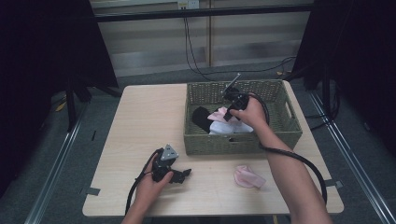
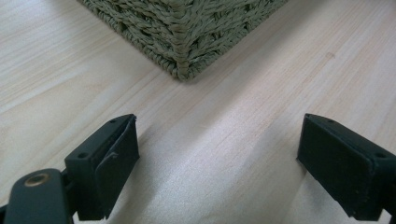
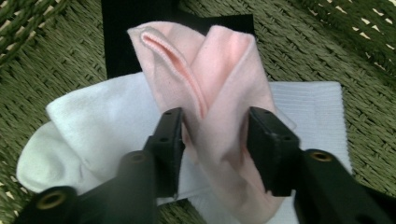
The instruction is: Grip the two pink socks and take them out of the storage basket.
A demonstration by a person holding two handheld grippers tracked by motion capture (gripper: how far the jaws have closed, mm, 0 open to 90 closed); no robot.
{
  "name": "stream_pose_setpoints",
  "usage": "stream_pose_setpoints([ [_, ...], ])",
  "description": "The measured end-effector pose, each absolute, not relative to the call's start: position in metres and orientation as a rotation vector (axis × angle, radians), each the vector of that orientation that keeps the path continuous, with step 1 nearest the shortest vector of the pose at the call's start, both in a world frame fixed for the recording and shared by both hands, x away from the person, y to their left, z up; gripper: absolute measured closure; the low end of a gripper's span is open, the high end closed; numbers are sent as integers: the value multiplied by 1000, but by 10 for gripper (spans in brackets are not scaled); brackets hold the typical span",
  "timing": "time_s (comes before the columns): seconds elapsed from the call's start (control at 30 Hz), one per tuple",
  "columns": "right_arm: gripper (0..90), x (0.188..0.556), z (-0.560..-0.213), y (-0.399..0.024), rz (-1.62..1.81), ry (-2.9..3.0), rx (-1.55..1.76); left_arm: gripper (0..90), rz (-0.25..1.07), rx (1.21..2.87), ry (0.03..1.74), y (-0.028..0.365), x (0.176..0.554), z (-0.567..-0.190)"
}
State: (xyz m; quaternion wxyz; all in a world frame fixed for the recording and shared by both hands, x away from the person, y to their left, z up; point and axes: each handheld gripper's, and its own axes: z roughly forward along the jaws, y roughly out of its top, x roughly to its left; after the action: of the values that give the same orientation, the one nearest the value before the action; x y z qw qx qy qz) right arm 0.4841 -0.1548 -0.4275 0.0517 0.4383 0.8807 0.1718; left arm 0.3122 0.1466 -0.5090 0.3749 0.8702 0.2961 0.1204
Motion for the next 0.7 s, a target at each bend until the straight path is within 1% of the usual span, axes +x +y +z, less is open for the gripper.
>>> stream_pose_setpoints([
  [0.03,725,484,-428,-155,521,2694,1337,119,309,2228,758,147,312,-509],
  [0.07,762,484,-428,-154,504,2696,1339,119,309,2227,759,147,312,-509],
  [0.1,780,484,-428,-154,498,2705,1343,119,309,2227,759,147,312,-509],
  [0.27,805,482,-418,-160,519,2705,1366,119,309,2227,758,147,312,-509],
  [0.7,809,462,-375,-172,601,2736,1332,119,302,2230,755,147,312,-509],
])
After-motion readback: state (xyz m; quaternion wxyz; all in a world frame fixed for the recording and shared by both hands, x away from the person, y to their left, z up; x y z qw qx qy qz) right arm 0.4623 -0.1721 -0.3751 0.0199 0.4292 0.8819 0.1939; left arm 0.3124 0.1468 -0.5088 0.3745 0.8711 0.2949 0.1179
